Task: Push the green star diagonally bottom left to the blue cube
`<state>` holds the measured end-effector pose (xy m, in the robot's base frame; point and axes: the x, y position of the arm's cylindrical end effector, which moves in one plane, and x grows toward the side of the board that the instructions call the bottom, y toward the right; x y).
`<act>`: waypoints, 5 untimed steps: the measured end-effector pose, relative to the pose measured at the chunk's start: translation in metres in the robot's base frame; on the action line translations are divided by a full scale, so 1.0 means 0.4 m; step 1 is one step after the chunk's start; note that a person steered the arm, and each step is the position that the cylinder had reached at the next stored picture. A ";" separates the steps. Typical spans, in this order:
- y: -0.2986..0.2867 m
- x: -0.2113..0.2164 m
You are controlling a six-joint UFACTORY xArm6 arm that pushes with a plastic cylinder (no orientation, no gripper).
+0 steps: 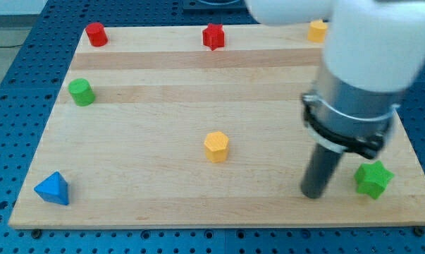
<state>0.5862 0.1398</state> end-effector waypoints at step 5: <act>0.118 -0.015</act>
<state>0.5800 0.1872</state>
